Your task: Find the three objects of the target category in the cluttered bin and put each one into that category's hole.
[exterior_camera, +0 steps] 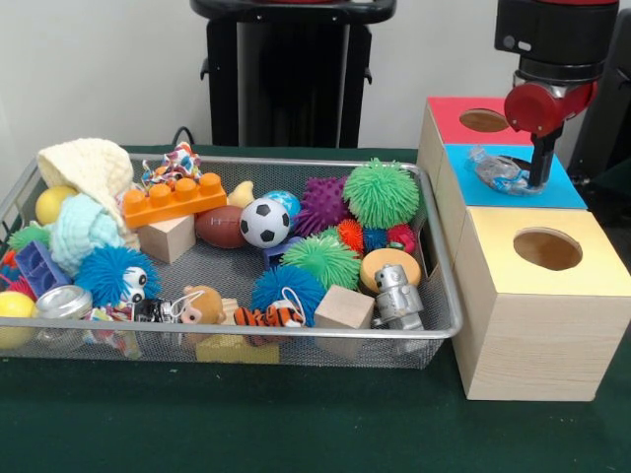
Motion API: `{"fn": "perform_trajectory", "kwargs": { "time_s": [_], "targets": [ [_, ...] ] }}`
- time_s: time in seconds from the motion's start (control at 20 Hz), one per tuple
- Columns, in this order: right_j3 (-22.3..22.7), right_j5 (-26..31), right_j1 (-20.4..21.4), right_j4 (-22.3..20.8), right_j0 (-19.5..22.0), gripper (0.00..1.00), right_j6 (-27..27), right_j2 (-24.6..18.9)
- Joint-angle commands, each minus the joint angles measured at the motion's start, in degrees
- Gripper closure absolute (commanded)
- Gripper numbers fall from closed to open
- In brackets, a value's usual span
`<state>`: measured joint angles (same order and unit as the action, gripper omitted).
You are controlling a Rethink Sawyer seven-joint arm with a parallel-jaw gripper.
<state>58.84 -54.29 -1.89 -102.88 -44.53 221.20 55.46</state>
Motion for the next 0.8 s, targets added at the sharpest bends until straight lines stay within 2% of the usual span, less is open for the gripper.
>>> {"fn": "perform_trajectory", "kwargs": {
  "time_s": [0.05,0.8],
  "targets": [
    [-0.7,5.2,-7.4,5.2,0.3,1.00,9.7,-8.5],
    [-1.5,8.0,-9.5,6.6,0.0,1.00,10.4,-8.6]
  ]
}}
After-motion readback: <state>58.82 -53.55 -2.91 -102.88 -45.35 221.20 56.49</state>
